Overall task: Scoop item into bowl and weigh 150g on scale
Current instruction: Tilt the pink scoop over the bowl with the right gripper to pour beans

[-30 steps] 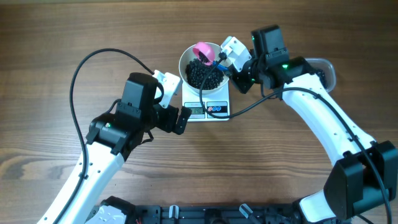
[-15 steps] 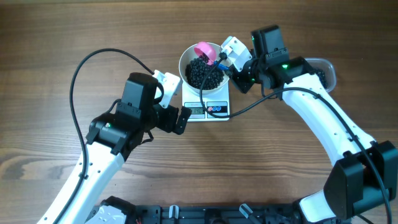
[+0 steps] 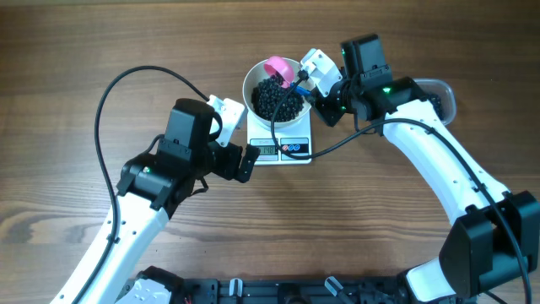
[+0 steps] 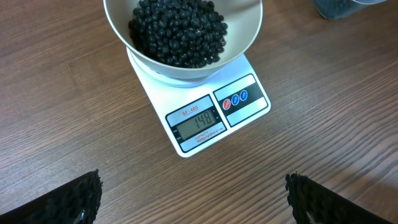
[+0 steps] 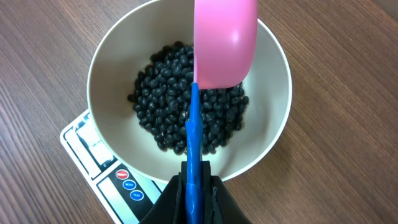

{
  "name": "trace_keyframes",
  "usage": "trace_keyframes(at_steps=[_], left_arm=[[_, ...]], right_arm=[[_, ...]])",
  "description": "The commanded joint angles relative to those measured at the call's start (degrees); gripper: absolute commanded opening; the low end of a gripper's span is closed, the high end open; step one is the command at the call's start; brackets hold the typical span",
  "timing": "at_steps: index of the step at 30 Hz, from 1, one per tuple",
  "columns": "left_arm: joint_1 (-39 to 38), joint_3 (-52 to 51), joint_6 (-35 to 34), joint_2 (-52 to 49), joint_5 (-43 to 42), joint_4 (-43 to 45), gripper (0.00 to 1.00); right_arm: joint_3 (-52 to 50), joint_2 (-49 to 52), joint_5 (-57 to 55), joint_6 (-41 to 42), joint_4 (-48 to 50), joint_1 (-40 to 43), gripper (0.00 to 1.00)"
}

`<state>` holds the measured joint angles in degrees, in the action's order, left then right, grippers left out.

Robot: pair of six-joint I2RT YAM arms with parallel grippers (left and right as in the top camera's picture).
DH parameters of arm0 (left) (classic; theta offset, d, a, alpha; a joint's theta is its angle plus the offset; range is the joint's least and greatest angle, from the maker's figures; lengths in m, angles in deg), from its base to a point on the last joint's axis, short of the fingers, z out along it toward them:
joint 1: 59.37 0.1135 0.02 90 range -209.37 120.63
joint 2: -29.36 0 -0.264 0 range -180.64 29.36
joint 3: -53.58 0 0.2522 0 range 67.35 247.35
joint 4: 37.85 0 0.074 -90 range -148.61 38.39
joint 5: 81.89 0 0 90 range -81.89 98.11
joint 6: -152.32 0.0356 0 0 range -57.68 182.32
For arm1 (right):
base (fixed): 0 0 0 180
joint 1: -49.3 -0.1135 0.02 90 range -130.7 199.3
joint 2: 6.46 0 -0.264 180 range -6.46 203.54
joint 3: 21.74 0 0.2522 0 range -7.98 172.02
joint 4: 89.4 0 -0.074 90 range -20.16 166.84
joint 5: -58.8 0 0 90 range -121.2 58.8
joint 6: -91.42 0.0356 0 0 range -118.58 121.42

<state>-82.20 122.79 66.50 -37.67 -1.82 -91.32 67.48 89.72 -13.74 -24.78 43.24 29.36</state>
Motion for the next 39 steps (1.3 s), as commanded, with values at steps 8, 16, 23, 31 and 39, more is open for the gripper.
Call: trace_keyframes(at_steps=[8, 16, 23, 31, 39], left_arm=[[-0.3, -0.4, 0.1, -0.2, -0.9, 0.0, 1.0], [-0.3, -0.4, 0.1, -0.2, -0.9, 0.0, 1.0], [-0.3, -0.4, 0.1, -0.2, -0.9, 0.0, 1.0], [-0.3, -0.4, 0.1, -0.2, -0.9, 0.0, 1.0], [-0.3, -0.4, 0.1, -0.2, -0.9, 0.0, 1.0]], right_arm=[[0.3, -0.8, -0.5, 0.7, -0.1, -0.1, 0.04], [0.3, -0.8, -1.1, -2.1, -0.1, -0.1, 0.04], [0.3, -0.8, -3.3, -2.3, 0.2, -0.1, 0.04], [0.3, -0.8, -3.7, -2.1, 0.4, -0.1, 0.04], [0.3, -0.8, 3.6, -1.6, -0.1, -0.1, 0.04]])
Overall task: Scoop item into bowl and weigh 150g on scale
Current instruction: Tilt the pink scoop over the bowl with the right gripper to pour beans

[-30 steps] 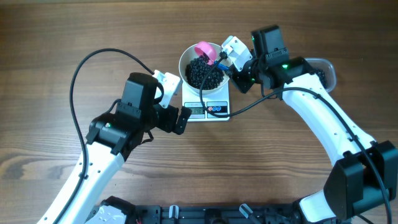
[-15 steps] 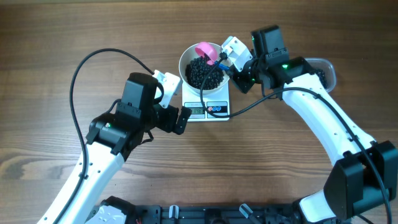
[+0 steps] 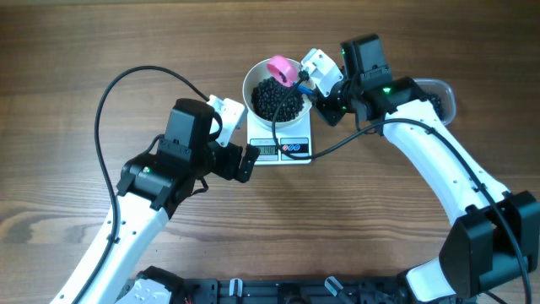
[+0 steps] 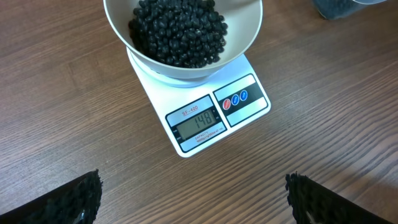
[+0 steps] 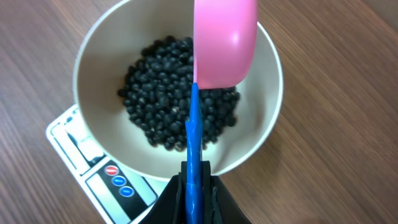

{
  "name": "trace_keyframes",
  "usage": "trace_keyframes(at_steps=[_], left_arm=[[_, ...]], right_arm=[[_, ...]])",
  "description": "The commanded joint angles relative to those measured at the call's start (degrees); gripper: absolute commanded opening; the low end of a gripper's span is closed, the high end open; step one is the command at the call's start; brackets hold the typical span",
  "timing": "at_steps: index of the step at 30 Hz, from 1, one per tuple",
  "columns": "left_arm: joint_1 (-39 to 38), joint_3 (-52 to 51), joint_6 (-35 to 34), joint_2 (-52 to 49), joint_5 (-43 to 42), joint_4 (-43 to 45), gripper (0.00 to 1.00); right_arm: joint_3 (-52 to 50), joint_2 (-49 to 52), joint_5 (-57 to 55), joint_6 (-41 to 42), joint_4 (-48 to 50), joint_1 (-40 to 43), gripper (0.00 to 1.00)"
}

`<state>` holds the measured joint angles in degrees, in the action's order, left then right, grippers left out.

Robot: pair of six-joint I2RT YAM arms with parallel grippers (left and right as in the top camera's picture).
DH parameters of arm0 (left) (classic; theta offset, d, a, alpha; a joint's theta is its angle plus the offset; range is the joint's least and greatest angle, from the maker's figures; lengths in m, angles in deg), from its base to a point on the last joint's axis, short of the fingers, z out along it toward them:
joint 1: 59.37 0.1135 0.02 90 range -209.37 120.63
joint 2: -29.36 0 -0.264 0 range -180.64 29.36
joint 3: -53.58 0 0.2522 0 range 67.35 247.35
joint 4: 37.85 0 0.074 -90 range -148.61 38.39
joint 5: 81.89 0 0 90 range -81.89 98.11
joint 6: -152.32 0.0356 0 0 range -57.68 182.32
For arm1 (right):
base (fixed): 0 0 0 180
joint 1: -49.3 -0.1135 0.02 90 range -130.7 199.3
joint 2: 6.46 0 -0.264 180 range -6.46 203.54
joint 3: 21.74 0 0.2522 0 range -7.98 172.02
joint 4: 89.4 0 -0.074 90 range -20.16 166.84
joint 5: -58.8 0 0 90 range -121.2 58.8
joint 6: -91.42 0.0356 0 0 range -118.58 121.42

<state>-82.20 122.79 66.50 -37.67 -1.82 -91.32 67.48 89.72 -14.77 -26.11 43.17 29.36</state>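
A white bowl (image 3: 253, 84) of black beans (image 3: 277, 99) sits on a white scale (image 3: 297, 135); the scale's display (image 4: 197, 120) reads 148. My right gripper (image 5: 196, 186) is shut on the blue handle (image 5: 193, 137) of a scoop whose pink cup (image 5: 225, 43) hangs over the bowl's far right side, turned so its underside faces the camera. My left gripper (image 4: 193, 199) is open, low over bare table in front of the scale, nothing between its fingers.
A clear container (image 3: 437, 95) holding dark beans stands right of the scale, mostly behind the right arm; its edge also shows in the left wrist view (image 4: 339, 7). Black cables loop over the wooden table (image 3: 380, 219).
My right gripper has shifted slightly, so the bowl and scale lie further left and lower under it; the pink cup now hangs nearer the bowl's far rim. The display still reads 148. The left arm is unmoved.
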Motion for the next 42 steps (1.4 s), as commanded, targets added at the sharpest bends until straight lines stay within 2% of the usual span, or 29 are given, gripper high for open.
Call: trace_keyframes(at_steps=[1, 21, 32, 42], left_arm=[[-0.3, -0.4, 0.1, -0.2, -0.9, 0.0, 1.0], [-0.3, -0.4, 0.1, -0.2, -0.9, 0.0, 1.0], [-0.3, -0.4, 0.1, -0.2, -0.9, 0.0, 1.0], [-0.3, -0.4, 0.1, -0.2, -0.9, 0.0, 1.0]], right_arm=[[0.3, -0.8, 5.1, 0.8, 0.0, -0.1, 0.04], [0.3, -0.8, 9.3, 12.8, 0.9, -0.1, 0.04], [0.3, -1.4, 9.6, 12.8, 1.7, -0.1, 0.04], [0.3, -2.3, 11.3, 17.7, 1.7, 2.7, 0.04]])
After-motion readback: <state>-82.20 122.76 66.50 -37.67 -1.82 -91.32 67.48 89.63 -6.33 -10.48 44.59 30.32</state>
